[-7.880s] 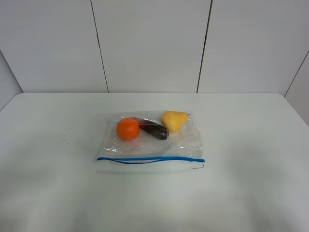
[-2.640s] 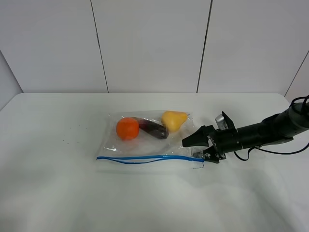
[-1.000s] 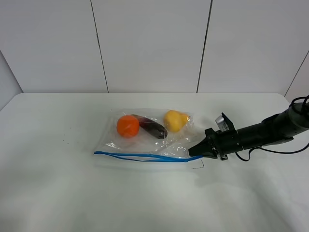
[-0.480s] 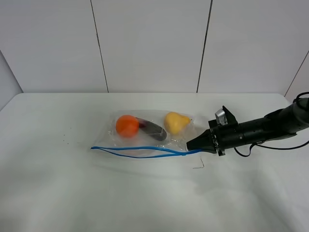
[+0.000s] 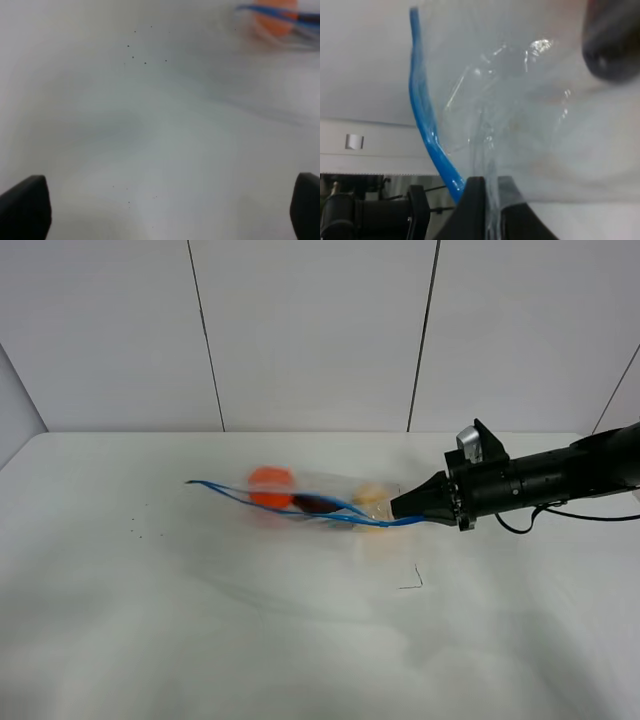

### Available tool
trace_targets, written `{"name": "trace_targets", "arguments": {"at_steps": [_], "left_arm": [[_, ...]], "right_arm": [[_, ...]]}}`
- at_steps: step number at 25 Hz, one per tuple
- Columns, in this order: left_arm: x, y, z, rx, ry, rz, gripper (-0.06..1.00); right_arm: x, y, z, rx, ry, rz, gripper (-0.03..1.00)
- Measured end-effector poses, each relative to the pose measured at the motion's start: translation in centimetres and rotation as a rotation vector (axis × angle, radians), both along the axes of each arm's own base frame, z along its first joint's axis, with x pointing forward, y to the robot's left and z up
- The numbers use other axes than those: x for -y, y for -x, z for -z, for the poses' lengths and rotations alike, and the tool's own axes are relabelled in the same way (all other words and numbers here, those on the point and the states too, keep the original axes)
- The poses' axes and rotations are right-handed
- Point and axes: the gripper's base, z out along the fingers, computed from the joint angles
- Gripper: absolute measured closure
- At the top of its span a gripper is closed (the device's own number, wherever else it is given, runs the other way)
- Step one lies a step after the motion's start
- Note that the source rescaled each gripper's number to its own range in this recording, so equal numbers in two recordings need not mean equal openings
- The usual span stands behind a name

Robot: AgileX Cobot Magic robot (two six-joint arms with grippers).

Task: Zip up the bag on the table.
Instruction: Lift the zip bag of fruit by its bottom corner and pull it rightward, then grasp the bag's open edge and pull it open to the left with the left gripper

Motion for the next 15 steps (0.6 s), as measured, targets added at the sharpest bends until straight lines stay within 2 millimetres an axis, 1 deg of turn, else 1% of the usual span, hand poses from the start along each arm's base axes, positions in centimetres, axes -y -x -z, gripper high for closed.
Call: {"name": "trace_targets", "arguments": {"at_steps": [3,5,8,10,15], "left_arm": [[0.0,0.0,0.0,0.001,0.000,0.000,-0.06],[0.0,0.0,-0.1,0.009,-0.004,0.006,-0.06],[0.4,-0.3,-0.7,0.020,-0.027,0.070,-0.05],[0.7,-1.2,-1.6,0.022,-0.071,0.125,-0.04],[0.3,-5.2,-5.3,0.054,-0.200,0.158,-0.02]], "right_arm": [[0.0,0.2,-1.2,0.022,0.001,0.003,0.97],[0.0,0.3,-1.6,0.028,0.007,-0.002,0.97],[0.0,0.4,-1.5,0.018,0.022,-0.016,0.97],[0.1,0.5,-1.4,0.015,0.032,-0.026,0.97],[0.1,0.6,-1.4,-0.008,0.037,-0.025,0.97]]}}
